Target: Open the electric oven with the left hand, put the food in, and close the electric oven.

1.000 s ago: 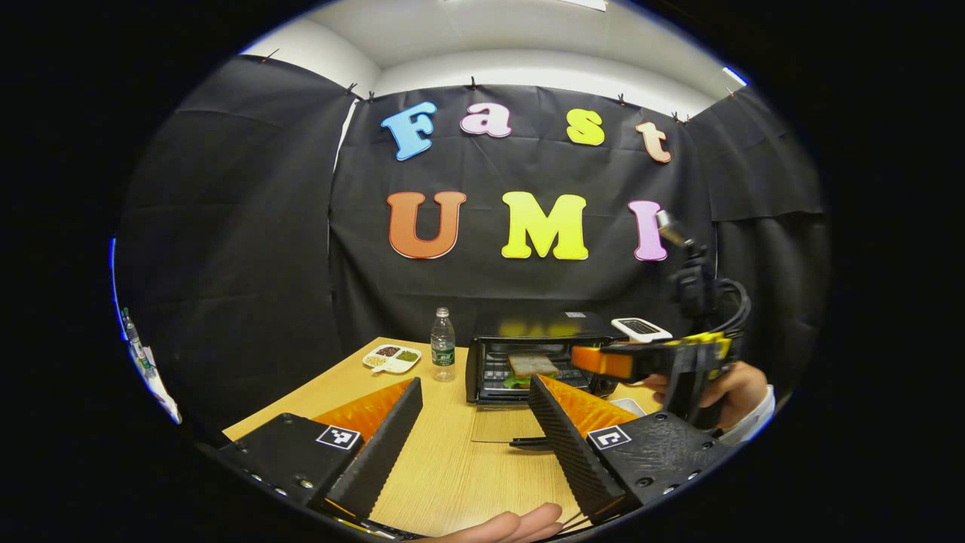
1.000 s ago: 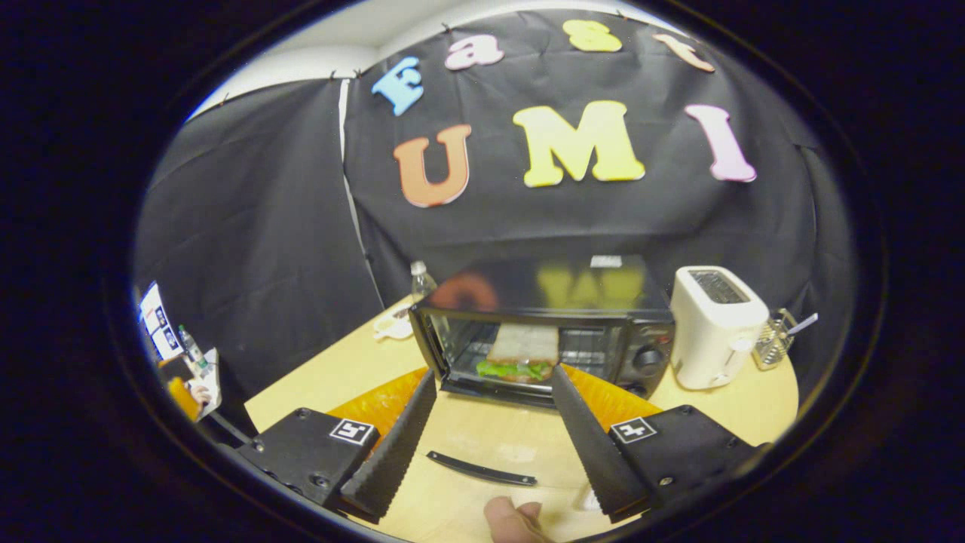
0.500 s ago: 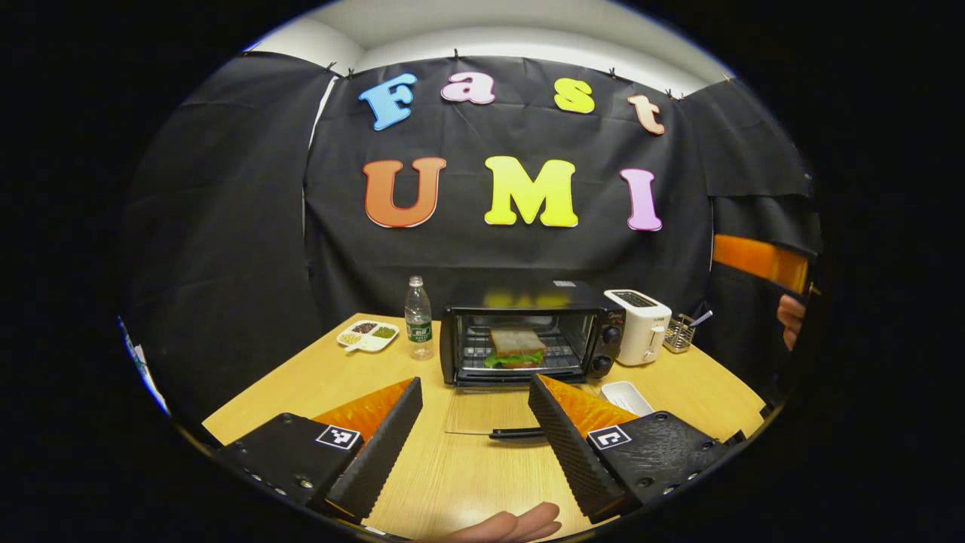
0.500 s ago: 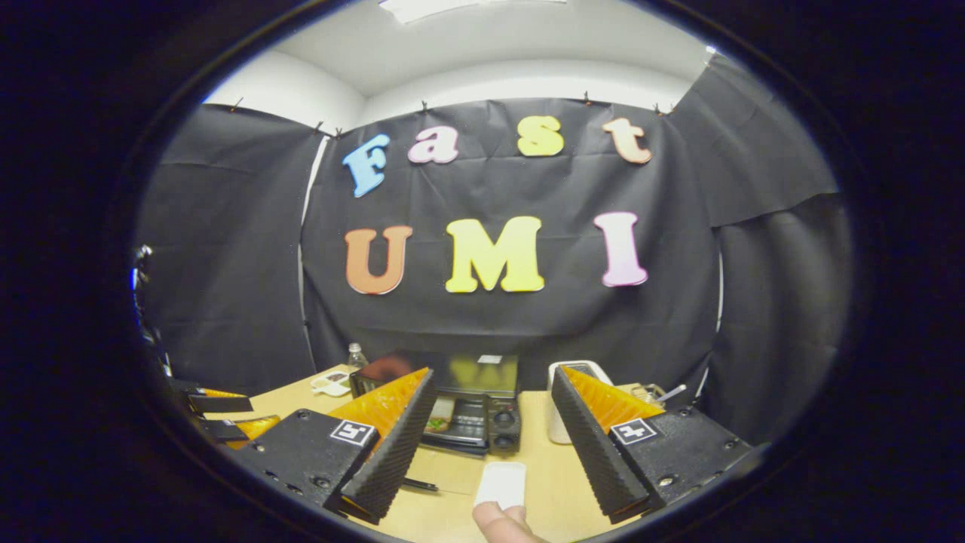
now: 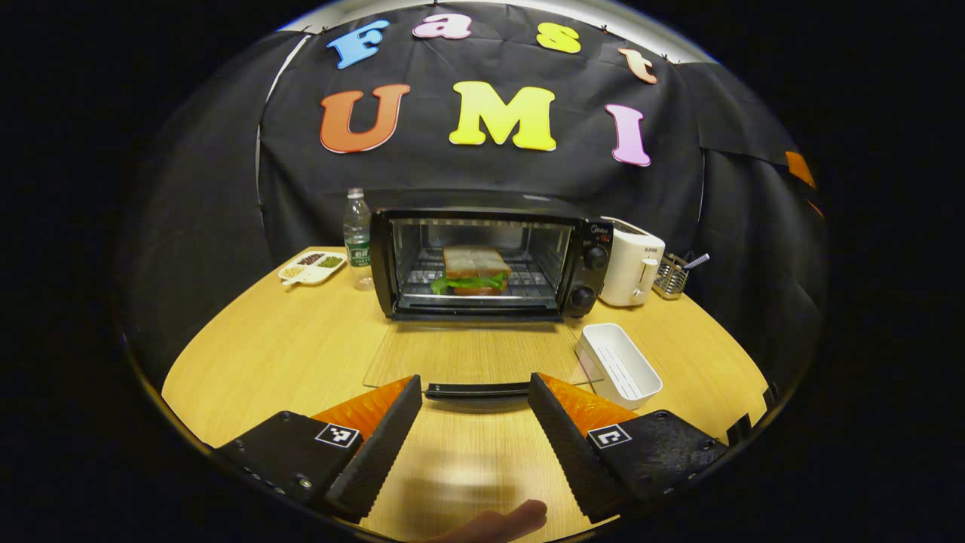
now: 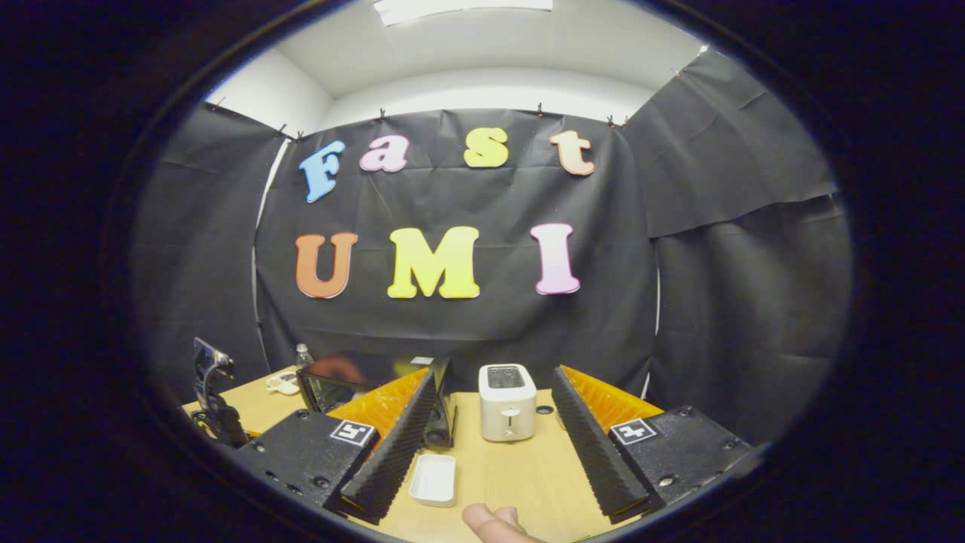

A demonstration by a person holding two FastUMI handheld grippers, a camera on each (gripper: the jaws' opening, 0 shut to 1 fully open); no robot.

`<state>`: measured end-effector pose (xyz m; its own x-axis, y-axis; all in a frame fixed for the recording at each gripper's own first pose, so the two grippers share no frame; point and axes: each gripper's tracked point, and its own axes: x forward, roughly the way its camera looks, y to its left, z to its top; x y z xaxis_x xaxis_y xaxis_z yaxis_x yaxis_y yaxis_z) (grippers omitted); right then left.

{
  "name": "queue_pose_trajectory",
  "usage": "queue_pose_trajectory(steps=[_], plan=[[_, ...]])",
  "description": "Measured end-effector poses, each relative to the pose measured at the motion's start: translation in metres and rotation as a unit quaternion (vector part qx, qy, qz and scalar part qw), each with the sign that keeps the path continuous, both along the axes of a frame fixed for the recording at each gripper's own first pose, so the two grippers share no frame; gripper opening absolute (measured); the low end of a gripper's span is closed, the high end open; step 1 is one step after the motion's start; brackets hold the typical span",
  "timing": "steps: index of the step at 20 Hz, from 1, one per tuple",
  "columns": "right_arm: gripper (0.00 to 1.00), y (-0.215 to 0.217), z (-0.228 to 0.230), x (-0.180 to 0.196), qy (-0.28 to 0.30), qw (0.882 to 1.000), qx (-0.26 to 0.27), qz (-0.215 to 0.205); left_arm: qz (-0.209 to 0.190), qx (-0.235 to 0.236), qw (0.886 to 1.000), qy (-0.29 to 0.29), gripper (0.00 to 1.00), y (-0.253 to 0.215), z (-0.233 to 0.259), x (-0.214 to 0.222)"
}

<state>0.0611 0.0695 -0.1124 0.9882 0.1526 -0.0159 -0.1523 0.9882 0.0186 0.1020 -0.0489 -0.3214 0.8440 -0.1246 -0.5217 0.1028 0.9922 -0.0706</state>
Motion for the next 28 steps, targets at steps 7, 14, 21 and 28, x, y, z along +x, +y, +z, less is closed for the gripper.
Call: queue_pose_trajectory(steps=[7, 14, 21, 28], plan=[[0.98, -0.028, 0.005, 0.009, -0.012, 0.999, 0.027, -0.016, -0.011, 0.004, 0.995, 0.100, 0.94, -0.023, -0.068, 0.004], [0.98, -0.038, 0.004, 0.005, -0.015, 1.000, 0.015, -0.022, 0.010, 0.003, 0.991, 0.133, 0.94, -0.024, -0.092, 0.024], [0.98, -0.046, -0.008, 0.013, 0.002, 0.999, 0.031, -0.031, 0.007, 0.004, 0.989, 0.146, 0.94, -0.028, -0.095, 0.025], [0.98, -0.042, -0.014, 0.017, 0.005, 0.999, 0.029, -0.030, 0.010, 0.024, 0.991, 0.128, 0.94, -0.027, -0.082, 0.028]])
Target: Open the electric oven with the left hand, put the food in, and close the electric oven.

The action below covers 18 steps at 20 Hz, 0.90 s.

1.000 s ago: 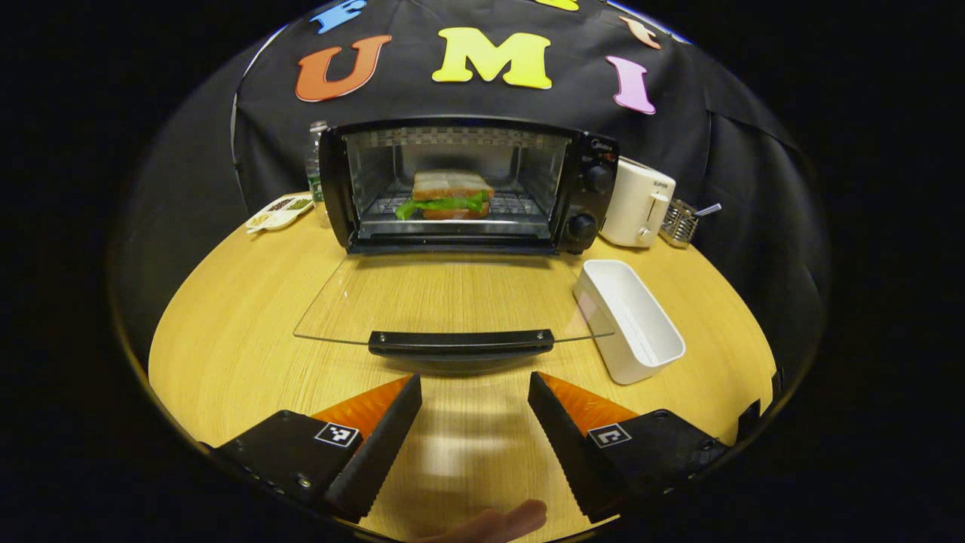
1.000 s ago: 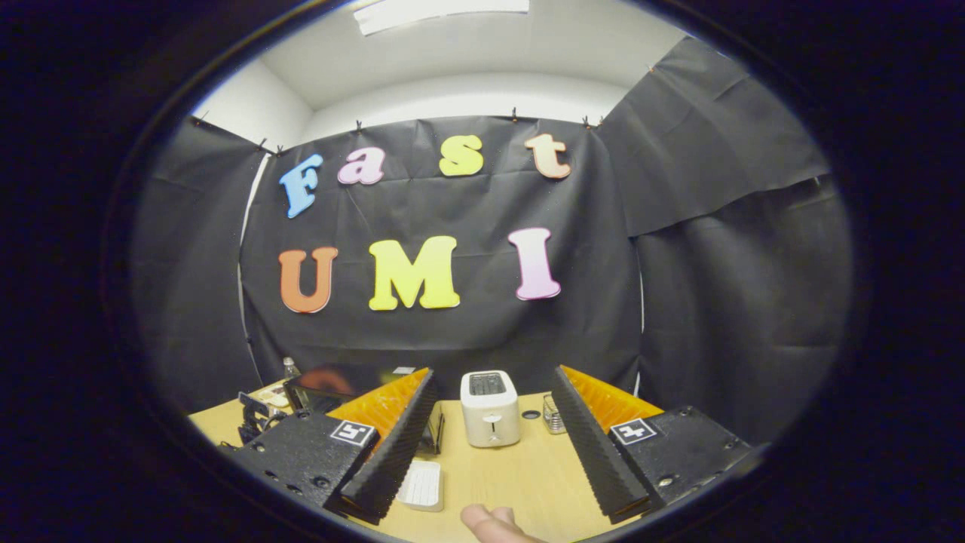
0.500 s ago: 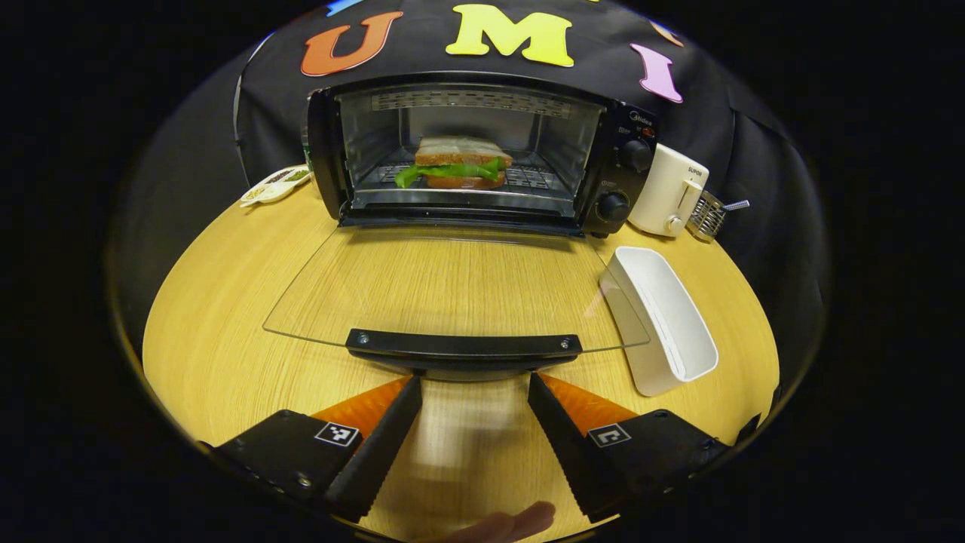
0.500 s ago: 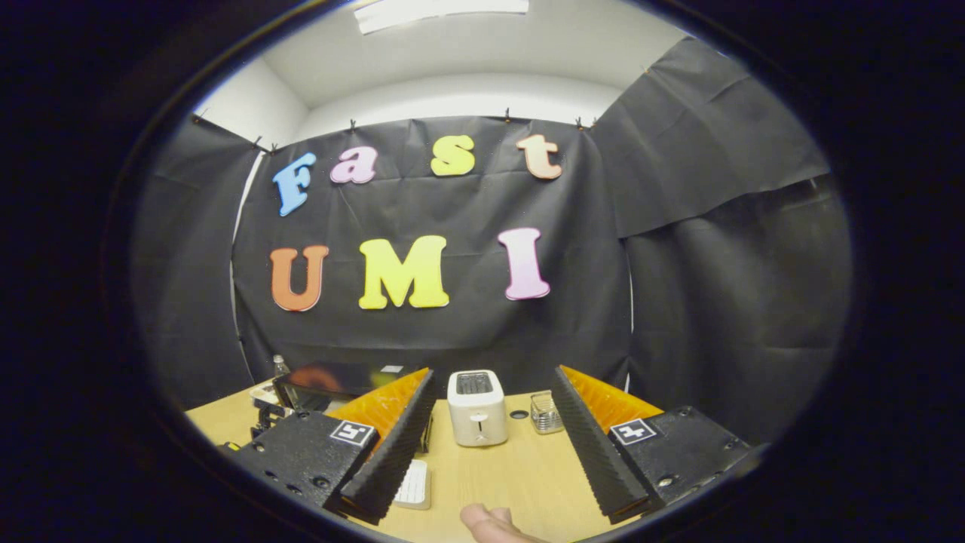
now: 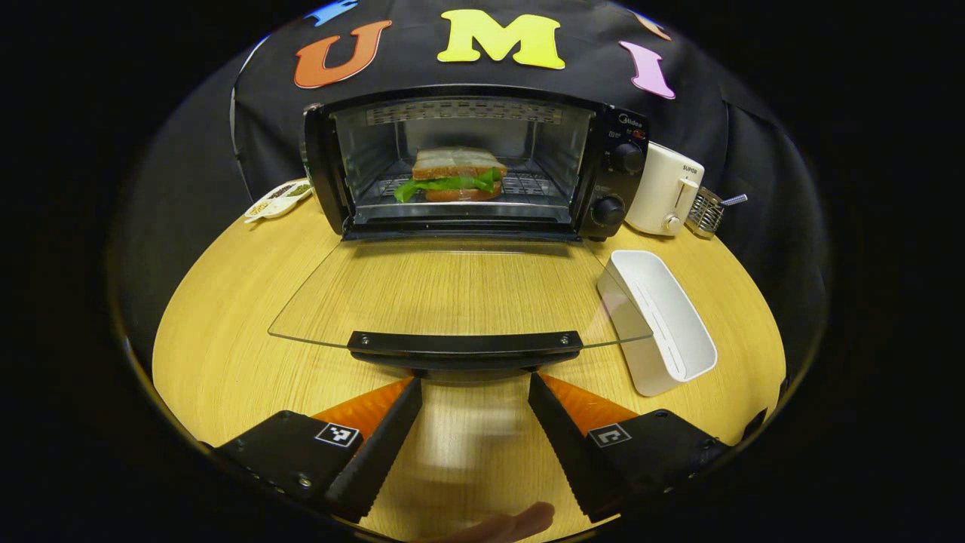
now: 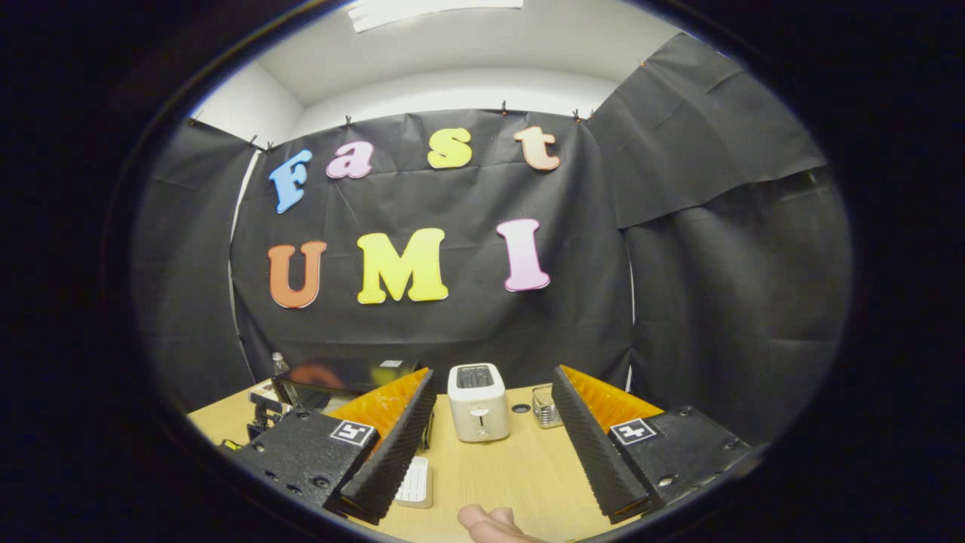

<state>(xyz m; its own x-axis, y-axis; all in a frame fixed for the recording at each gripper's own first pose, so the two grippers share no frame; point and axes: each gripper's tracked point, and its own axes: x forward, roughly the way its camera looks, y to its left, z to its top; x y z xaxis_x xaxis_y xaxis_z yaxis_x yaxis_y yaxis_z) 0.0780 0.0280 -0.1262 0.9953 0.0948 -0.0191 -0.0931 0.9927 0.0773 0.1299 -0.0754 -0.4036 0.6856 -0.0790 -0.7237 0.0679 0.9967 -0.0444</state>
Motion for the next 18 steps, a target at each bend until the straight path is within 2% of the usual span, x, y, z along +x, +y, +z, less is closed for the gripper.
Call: queue_pose_trajectory(steps=[11, 18], plan=[[0.98, 0.006, -0.013, 0.009, 0.020, 1.000, -0.006, -0.001, 0.004, 0.001, 0.999, -0.044, 0.95, 0.002, 0.035, 0.017], [0.98, 0.001, -0.016, 0.010, 0.023, 1.000, -0.011, -0.006, -0.001, -0.002, 0.996, -0.094, 0.94, 0.000, 0.075, 0.060]])
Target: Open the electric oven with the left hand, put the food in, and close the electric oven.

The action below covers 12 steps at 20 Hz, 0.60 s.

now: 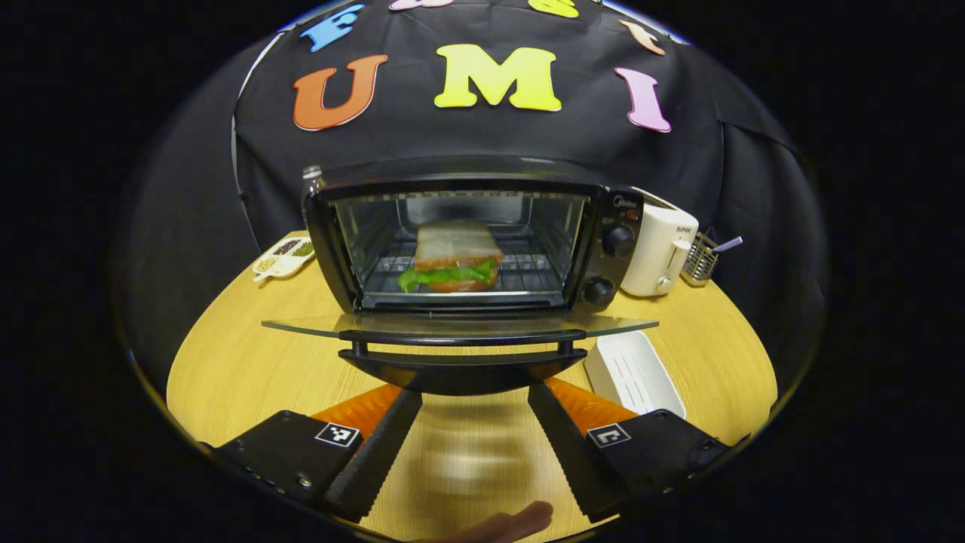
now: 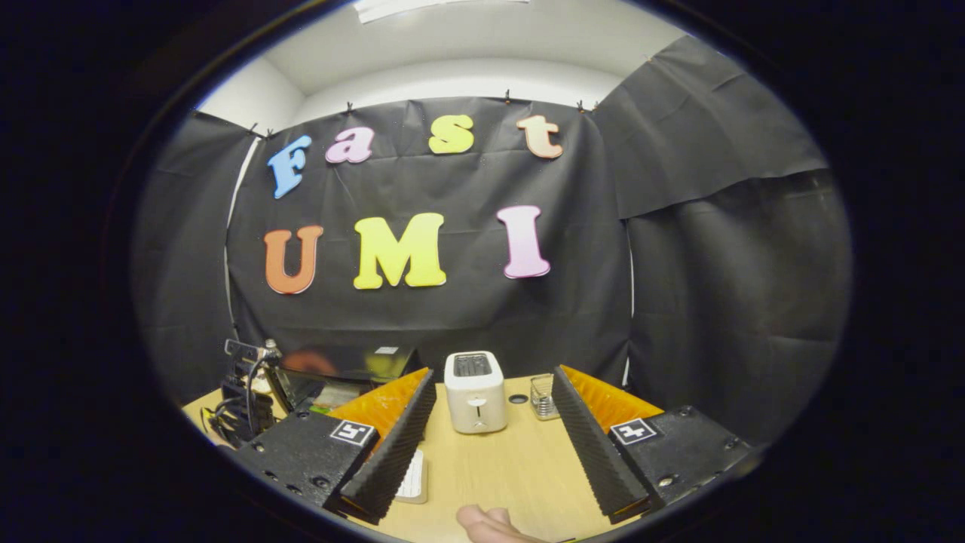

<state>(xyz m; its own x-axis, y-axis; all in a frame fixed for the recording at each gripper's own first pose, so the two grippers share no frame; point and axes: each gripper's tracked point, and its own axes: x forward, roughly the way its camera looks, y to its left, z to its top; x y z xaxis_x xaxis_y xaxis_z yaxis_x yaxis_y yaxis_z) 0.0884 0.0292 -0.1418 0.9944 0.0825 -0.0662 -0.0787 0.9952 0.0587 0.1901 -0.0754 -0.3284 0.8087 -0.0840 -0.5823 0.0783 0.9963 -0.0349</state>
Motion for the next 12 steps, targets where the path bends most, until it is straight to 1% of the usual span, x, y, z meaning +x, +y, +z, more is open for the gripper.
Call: queue_pose_trajectory(steps=[5, 8, 10, 12], plan=[[0.99, -0.006, -0.003, 0.001, 0.004, 1.000, 0.001, -0.010, -0.007, -0.020, 0.999, -0.032, 0.94, 0.001, 0.033, 0.040], [0.98, -0.008, -0.004, -0.002, 0.005, 1.000, 0.003, -0.012, -0.004, -0.003, 0.998, -0.068, 0.94, 0.011, 0.057, 0.059], [0.99, -0.009, -0.003, -0.005, 0.003, 1.000, 0.003, -0.013, -0.003, 0.004, 0.996, -0.093, 0.94, 0.011, 0.076, 0.061], [0.98, -0.011, -0.001, -0.009, 0.001, 1.000, 0.002, -0.014, -0.008, 0.000, 0.993, -0.119, 0.94, 0.010, 0.098, 0.049]])
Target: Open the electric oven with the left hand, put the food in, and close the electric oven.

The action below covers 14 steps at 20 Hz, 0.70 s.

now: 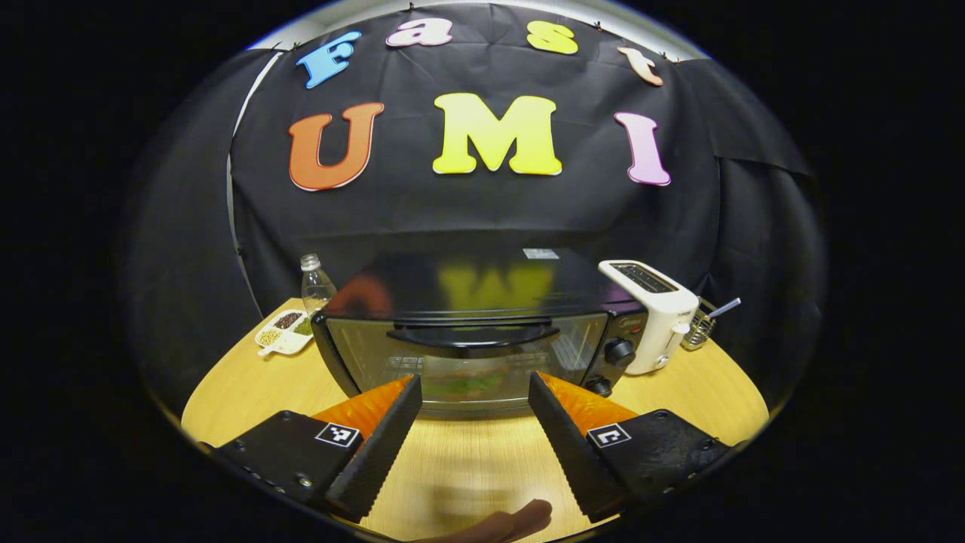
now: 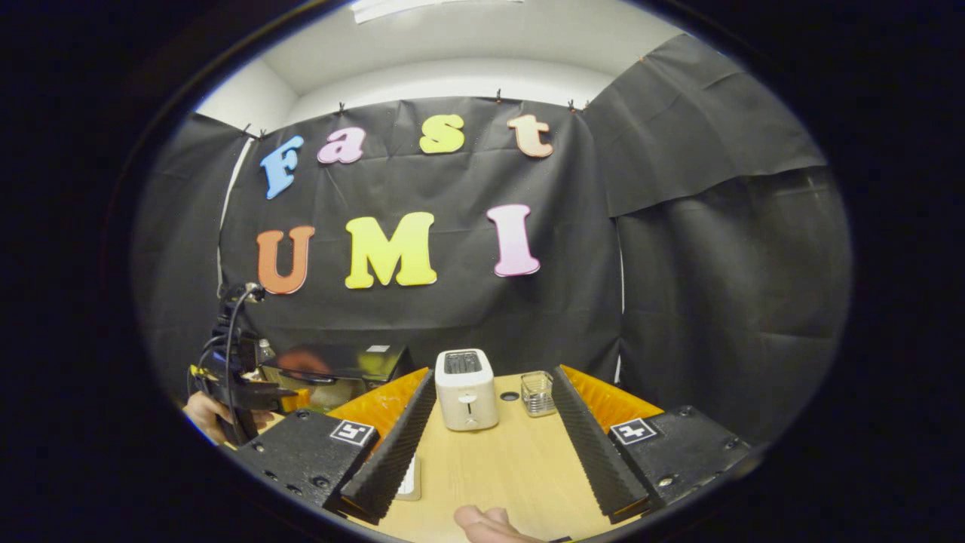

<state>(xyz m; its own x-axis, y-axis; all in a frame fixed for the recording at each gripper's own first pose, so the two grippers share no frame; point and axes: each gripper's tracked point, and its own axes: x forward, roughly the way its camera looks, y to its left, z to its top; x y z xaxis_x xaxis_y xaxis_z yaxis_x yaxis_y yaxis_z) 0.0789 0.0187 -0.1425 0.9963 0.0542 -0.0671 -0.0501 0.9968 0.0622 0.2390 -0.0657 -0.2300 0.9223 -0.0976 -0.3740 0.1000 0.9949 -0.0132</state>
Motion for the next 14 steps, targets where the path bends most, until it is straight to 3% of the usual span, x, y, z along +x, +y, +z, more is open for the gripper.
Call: queue_pose_trajectory(steps=[8, 14], plan=[[0.98, 0.004, 0.013, -0.022, -0.017, 1.000, -0.006, 0.003, 0.004, 0.001, 0.991, -0.134, 0.93, 0.010, 0.108, -0.068], [0.98, 0.004, 0.027, -0.041, -0.034, 0.999, -0.014, 0.006, 0.011, -0.008, 0.981, -0.195, 0.93, 0.020, 0.163, -0.123]])
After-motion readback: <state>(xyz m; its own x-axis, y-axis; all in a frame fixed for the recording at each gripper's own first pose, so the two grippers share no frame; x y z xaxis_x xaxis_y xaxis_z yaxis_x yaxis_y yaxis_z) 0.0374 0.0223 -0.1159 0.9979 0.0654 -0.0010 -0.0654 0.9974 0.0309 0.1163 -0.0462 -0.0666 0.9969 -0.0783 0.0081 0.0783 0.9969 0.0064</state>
